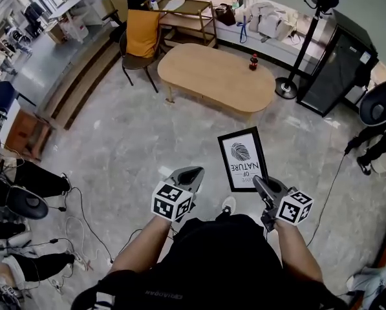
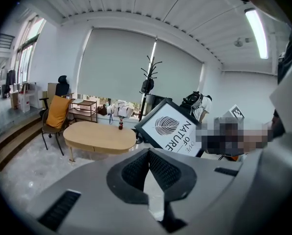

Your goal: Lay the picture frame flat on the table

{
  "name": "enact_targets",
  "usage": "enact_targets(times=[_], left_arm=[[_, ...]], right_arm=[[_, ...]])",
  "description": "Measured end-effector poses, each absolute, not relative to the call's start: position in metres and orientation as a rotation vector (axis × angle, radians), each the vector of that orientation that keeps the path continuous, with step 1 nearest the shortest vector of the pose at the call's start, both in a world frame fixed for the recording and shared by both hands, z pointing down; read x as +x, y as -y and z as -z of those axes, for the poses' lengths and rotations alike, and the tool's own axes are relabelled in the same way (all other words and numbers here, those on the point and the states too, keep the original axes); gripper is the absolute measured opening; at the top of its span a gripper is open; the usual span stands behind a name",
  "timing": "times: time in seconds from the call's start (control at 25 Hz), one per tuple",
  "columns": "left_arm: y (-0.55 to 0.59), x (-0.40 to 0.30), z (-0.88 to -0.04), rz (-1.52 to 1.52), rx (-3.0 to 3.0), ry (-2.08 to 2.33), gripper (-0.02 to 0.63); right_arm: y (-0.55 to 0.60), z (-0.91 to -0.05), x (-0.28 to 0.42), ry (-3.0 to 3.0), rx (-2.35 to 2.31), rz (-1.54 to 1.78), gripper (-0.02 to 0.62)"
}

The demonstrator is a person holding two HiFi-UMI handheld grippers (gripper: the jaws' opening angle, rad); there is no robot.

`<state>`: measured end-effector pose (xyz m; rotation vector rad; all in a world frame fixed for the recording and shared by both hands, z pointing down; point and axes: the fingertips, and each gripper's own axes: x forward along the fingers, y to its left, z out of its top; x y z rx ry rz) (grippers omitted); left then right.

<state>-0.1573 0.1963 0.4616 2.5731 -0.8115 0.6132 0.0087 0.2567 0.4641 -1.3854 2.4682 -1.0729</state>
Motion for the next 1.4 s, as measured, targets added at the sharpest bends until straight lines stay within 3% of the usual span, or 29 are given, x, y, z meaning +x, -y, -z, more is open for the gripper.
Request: enact_targets(times=[0.2, 0.84, 1.4], left_arm=[[-0.153, -0.117, -0.468, -0.658, 2.598, 0.817, 0.005], [-0.080, -0.047, -0.491, -0.770, 2.611, 0.613, 0.005], [0.123, -0.022, -0.479, -0.722, 2.625, 0.549, 0.005]], right_arm=[[-0.219, -0.467, 0.052, -2.457, -1.389, 1.072, 0.020], [-0.161, -0.483, 0.102, -2.286, -1.461, 1.124, 0.020], [0.012, -0.468, 0.121, -2.242, -1.593, 1.226, 0.020]])
